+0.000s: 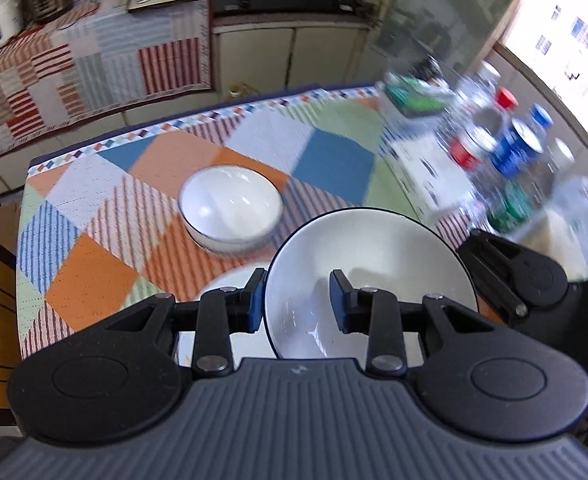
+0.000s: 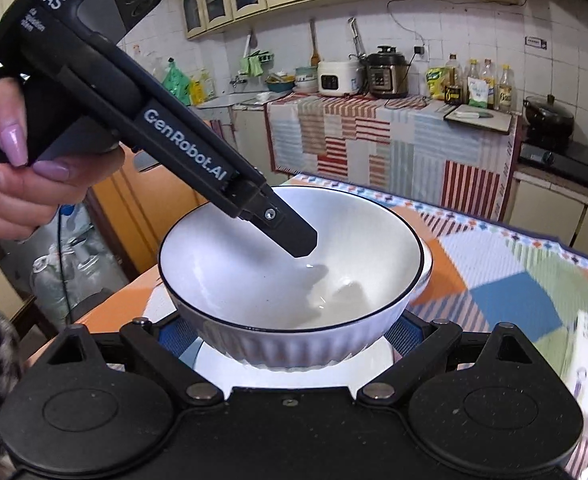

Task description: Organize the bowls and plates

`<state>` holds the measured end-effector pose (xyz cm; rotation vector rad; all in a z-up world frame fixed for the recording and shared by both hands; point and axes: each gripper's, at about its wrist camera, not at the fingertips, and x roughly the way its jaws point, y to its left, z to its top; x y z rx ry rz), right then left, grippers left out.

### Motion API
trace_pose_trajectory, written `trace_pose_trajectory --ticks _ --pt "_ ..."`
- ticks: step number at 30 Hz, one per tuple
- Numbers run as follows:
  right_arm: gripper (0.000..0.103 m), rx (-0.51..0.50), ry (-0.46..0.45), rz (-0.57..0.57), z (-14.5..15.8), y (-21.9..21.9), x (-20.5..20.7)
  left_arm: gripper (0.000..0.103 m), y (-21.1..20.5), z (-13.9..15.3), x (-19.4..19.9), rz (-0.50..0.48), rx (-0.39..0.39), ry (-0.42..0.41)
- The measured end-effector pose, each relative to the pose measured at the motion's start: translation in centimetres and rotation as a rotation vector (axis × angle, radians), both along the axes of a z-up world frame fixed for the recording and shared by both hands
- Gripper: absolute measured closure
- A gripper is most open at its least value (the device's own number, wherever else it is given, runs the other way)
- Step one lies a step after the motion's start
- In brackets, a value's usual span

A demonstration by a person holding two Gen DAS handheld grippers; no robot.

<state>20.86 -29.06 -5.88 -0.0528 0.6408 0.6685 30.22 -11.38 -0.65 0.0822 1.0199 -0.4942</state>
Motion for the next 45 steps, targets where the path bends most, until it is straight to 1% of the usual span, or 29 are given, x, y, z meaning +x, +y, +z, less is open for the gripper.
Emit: trace_pose_trajectory --ticks 3,6,9,11,13,15,17,18,19,21,23,27,30,33,35,39,42,45 --pt "0.005 0.0 -0.027 -0.023 0.1 0.7 1.7 0.072 1.0 0.0 2.4 0.058 -0.02 -0.006" --pt "0.005 0.004 -0.042 -0.044 0.2 1.4 3.8 0.072 1.9 0.0 4.6 0.095 -0.044 -0.027" --pt "0.005 0.003 -0.038 -0.041 0.1 2.0 6.5 0.072 2.0 -0.2 6.0 0.088 -0.011 -0.079" --pt "0.005 0.003 -0.033 -0.03 -0.1 2.2 8.2 0.072 2.2 -0.6 7.0 0.085 -0.002 -0.091" --pt "0.005 -0.016 -0.039 -0.015 -0.3 2.4 9.9 0.072 2.7 -1.2 8.0 0.08 -0.007 -0.09" --pt "0.005 -0.015 -0.059 0.005 -0.9 2.2 11.4 0.072 3.4 -1.9 9.1 0.104 -0.045 -0.081" --pt "0.005 0.001 -0.017 0.013 -1.6 2.2 12.8 0.072 3.9 -2.8 10.0 0.121 -0.071 -0.068" --pt "0.005 -0.017 0.0 0.021 -2.1 2.5 13.4 0.072 4.0 -3.4 10.3 0.129 -0.075 -0.062" --pt "0.005 -0.057 -0.008 0.03 -2.5 2.9 13.7 0.072 4.0 -4.1 10.6 0.136 -0.074 -0.058" --pt "0.005 -0.139 -0.027 0.05 -3.3 3.8 14.2 0.072 3.9 -5.5 11.0 0.15 -0.059 -0.053" --pt "0.005 -0.164 0.009 0.062 -4.2 4.1 15.2 0.072 3.7 -6.9 11.5 0.156 -0.036 -0.052" --pt "0.006 -0.207 0.069 0.076 -5.2 4.7 16.6 0.072 3.8 -8.7 12.3 0.179 -0.038 -0.032" --pt "0.006 -0.207 0.123 0.071 -5.3 4.7 16.6 0.072 3.6 -9.5 12.5 0.182 -0.03 -0.026" --pt "0.006 -0.187 0.168 0.061 -5.5 4.2 17.2 0.072 3.0 -9.9 12.8 0.177 -0.006 -0.03" --pt "0.006 -0.19 0.173 0.044 -5.8 4.1 17.3 0.072 2.5 -10.0 12.9 0.175 0.006 -0.034" --pt "0.006 -0.236 0.172 0.013 -6.5 4.4 17.0 0.072 1.6 -10.6 13.0 0.154 0.063 -0.026" --pt "0.005 -0.262 0.157 0.02 -6.7 4.6 17.0 0.072 1.6 -10.9 12.8 0.164 0.087 -0.028" --pt "0.005 -0.268 0.157 0.024 -6.7 4.7 17.2 0.072 1.5 -11.0 12.5 0.163 0.125 -0.053"
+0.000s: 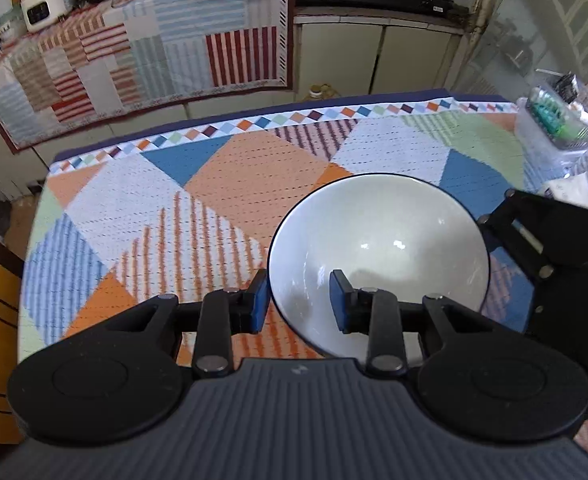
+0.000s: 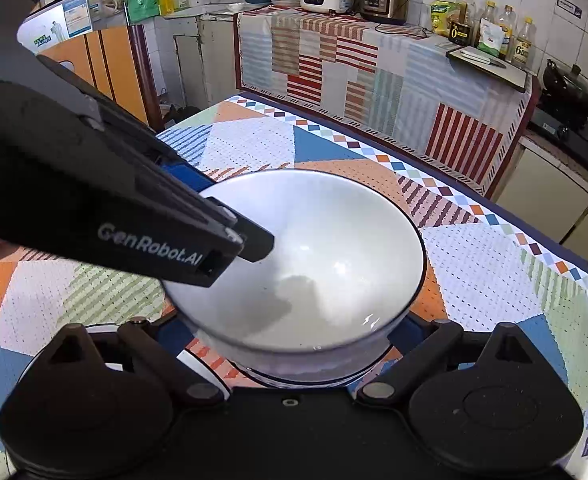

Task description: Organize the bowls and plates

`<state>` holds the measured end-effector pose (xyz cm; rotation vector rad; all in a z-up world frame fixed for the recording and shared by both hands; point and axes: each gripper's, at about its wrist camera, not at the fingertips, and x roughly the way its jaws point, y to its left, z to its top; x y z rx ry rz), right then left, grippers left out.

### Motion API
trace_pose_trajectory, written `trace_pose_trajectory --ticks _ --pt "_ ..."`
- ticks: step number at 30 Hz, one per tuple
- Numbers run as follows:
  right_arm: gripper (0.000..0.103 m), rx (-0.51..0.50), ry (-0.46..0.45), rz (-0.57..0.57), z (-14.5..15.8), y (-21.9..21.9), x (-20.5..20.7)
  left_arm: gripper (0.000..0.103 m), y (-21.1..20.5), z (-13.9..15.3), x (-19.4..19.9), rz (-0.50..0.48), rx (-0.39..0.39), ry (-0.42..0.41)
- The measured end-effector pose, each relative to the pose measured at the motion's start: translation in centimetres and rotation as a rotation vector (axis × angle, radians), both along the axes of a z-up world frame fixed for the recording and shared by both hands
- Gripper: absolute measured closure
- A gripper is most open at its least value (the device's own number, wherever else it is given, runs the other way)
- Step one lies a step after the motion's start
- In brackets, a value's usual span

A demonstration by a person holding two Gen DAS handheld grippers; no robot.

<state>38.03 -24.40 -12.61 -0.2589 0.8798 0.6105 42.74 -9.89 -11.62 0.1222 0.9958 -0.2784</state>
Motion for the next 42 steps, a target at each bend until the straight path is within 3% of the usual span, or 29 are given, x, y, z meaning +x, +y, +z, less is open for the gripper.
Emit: trace_pose_trajectory --ticks 7,13,19,28,34,38,42 --pt "0.004 -0.089 -0.006 0.013 0.5 1.2 0.0 0.072 1.4 0.5 -0.9 0.048 -0.037 -0.025" --pt "0.0 -0.104 0.021 -0.056 0.9 1.0 0.2 0.072 2.3 0.9 -1.6 0.047 -0.071 -0.017" --pt "0.0 -0.084 0.018 -0.042 1.1 -0.2 -0.7 0.072 3.0 1.7 -2.7 0.057 -0.104 -0.025" --pt "0.0 0.028 -0.131 -0.052 4.1 -4.8 -5.3 0.072 5.1 3.8 -5.4 0.053 -0.167 -0.04" --pt "0.0 -0.021 -0.306 0.066 4.4 -6.1 -8.1 0.068 7.1 3.8 -6.9 0.117 -0.258 -0.027" --pt "0.0 0.036 -0.212 0.038 4.0 -6.5 -6.9 0.065 8.2 2.8 -7.2 0.151 -0.333 0.004" --pt "0.0 0.145 -0.054 -0.036 2.5 -7.0 -5.1 0.061 8.7 1.8 -7.0 0.167 -0.363 0.022"
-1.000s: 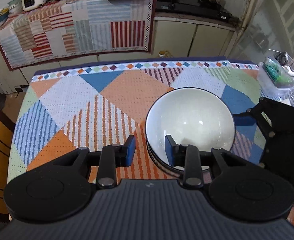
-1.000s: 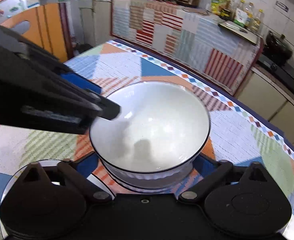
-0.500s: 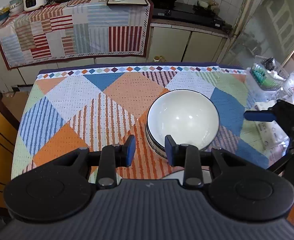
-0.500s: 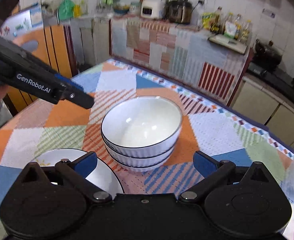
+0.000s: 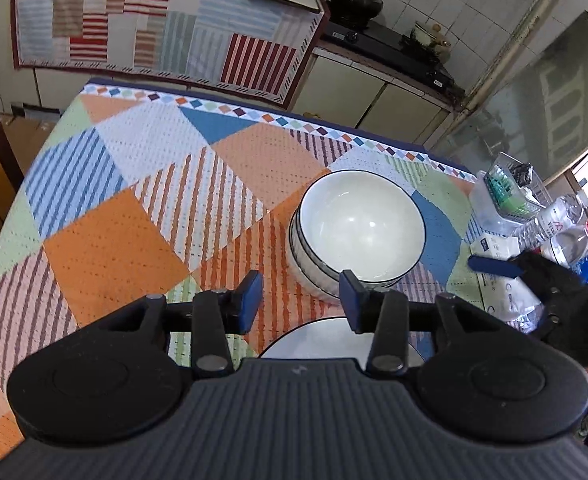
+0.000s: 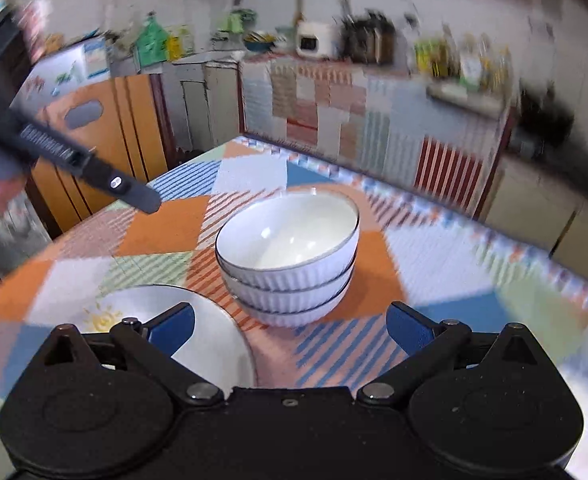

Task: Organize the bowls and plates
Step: 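Lower the third bowl into the two stacked bowls with both tools, then grip the three-bowl stack rim with the left tool while the right tool grips it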

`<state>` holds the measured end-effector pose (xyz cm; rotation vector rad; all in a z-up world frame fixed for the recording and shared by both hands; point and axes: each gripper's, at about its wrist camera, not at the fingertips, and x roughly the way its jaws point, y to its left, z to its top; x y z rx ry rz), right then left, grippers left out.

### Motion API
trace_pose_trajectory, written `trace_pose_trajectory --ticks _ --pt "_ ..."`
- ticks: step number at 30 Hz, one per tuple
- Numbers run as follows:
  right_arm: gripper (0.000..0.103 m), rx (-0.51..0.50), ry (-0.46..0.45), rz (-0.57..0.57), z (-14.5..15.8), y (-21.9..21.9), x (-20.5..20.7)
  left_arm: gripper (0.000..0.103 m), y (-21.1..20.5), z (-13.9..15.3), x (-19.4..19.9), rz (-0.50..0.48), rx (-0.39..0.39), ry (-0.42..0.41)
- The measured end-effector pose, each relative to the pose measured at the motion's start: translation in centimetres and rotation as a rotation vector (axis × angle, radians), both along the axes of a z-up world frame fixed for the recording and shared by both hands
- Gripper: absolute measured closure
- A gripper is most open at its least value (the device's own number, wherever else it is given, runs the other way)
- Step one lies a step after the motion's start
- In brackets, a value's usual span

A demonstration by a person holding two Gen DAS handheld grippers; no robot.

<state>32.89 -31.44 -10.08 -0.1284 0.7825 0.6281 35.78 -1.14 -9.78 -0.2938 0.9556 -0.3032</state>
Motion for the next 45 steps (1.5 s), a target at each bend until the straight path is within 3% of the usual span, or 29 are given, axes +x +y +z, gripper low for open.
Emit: trace_pose_trajectory --ticks 6,14,20,23,29,34,39,41,45 --pt "0.0 0.169 0.228 -0.096 -3.7 0.4 3.3 0.049 1.0 -1.7 1.6 0.066 -0.1 0.046" --pt "0.0 0.219 0.318 -0.158 -6.8 3.6 5.5 0.045 0.2 -5.0 5.5 0.145 -0.149 0.112" --pt "0.0 0.212 0.348 -0.184 -8.1 3.6 6.5 0.046 -1.4 -8.4 8.1 0.117 -0.12 0.176" --pt "0.0 0.223 0.38 -0.155 -8.7 3.7 7.4 0.048 -1.5 -9.4 8.7 0.128 -0.147 0.194" --pt "0.0 0.2 0.368 -0.11 -9.0 4.1 8.1 0.06 -1.7 -10.8 8.8 0.126 -0.237 0.207" --pt "0.0 0.179 0.306 -0.078 -9.2 4.3 7.5 0.072 -1.5 -11.0 9.3 0.106 -0.277 0.207" --pt "0.0 0.18 0.276 -0.063 -9.2 4.2 7.4 0.071 -1.8 -11.1 9.0 0.077 -0.269 0.177" --pt "0.0 0.165 0.236 -0.07 -9.2 4.5 6.7 0.07 -1.4 -11.4 9.0 0.095 -0.297 0.196" --pt "0.0 0.132 0.175 -0.071 -8.3 5.0 5.6 0.066 -1.9 -10.8 8.2 0.072 -0.279 0.184"
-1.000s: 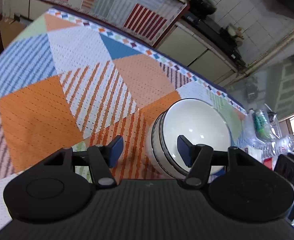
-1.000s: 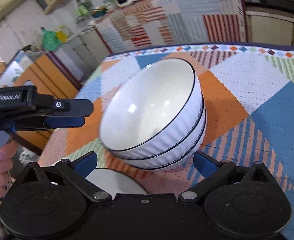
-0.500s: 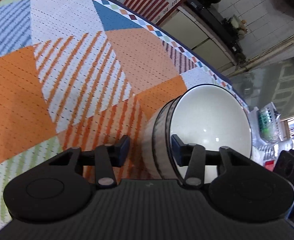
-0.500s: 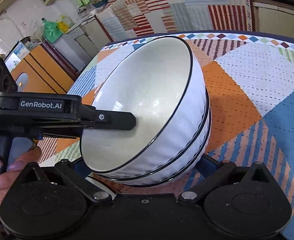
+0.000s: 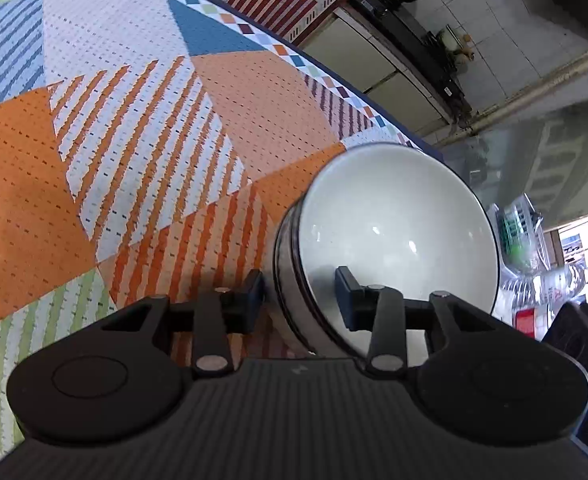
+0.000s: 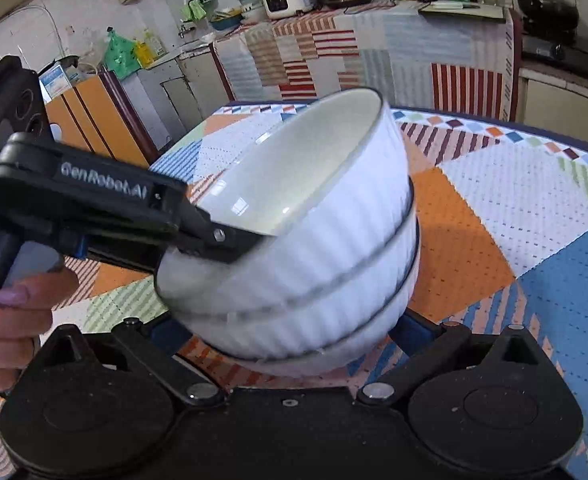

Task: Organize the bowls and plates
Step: 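Grip the three-bowl stack rim with the left tool while the right tool grips it, then carry the bowl stack with both tools over the sun plate stack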

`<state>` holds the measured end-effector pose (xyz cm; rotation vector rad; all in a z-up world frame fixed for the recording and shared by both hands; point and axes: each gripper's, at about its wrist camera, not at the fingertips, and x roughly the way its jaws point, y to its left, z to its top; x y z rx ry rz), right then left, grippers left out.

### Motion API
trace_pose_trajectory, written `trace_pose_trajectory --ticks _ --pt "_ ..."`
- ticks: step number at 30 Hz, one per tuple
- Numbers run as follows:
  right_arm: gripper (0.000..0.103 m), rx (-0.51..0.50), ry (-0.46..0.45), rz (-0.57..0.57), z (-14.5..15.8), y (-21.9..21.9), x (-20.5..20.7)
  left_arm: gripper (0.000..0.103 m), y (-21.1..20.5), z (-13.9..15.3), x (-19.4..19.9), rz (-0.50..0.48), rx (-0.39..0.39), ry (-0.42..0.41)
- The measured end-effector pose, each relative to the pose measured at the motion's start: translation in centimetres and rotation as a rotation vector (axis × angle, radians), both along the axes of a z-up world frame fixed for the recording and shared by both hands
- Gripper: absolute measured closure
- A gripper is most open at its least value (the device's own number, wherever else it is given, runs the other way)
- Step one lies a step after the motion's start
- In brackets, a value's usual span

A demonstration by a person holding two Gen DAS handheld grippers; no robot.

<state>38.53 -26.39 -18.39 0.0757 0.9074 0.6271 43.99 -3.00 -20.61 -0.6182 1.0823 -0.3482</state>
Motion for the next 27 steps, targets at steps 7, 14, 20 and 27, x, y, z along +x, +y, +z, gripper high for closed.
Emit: trace_pose_trajectory --ticks 7,14,20,27 --pt "0.001 0.007 -0.055 0.007 1.6 -0.9 -1.0 0.066 -1.0 2.9 -1.2 -0.05 0.059 -0.062" --pt "0.001 0.007 -0.146 0.004 3.8 -1.5 -4.3 0.067 -1.4 6.5 -3.6 -0.13 0.083 -0.104" --pt "0.002 0.023 -0.193 0.003 6.4 -1.5 -7.0 0.066 -1.4 9.8 -6.7 -0.187 0.107 -0.137" --pt "0.002 -0.005 -0.245 0.028 8.9 -1.2 -10.8 0.066 -1.4 13.3 -10.6 -0.236 0.14 -0.141"
